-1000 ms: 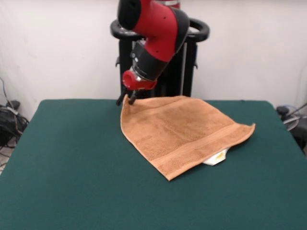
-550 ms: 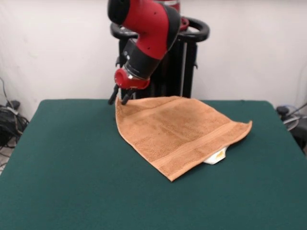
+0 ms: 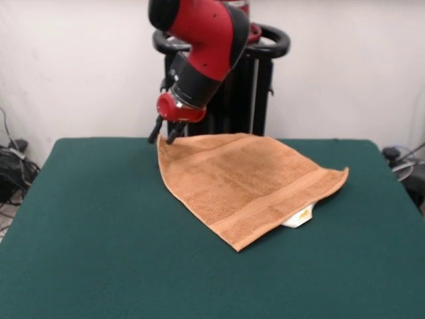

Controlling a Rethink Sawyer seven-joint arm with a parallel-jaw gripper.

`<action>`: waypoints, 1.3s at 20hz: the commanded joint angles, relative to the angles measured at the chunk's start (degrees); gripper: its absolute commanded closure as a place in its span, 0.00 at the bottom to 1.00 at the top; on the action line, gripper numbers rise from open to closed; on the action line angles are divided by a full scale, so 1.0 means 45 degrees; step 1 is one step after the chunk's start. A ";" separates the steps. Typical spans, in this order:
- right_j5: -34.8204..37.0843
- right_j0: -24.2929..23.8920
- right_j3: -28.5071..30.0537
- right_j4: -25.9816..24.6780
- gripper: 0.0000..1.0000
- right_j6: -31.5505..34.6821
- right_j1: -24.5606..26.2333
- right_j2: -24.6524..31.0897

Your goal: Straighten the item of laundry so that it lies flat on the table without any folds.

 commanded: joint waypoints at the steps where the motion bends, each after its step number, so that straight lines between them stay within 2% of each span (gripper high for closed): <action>1: 0.0684 0.0085 -0.1143 -0.0396 0.00 0.1110 -0.0524 -0.0039; 4: 0.0831 0.0119 -0.1045 -0.0562 0.00 0.1069 -0.0762 -0.0245; 8: 0.1237 -0.0431 -0.0631 -0.1333 0.00 0.0891 -0.1735 0.0214; 13: 0.1630 -0.0793 -0.0632 -0.1763 0.00 0.0899 -0.2178 0.0660; 16: 0.1745 -0.2257 0.0105 -0.2645 0.00 0.0855 -0.3560 0.2342; 21: 0.3239 -0.5397 0.1718 -0.3935 0.00 -0.0021 -0.6209 0.5645; 24: 0.3646 -0.6422 0.2177 -0.4020 0.00 -0.0229 -0.6668 0.6735; 26: 0.3744 -0.6530 0.2205 -0.4074 0.00 -0.0233 -0.6700 0.6875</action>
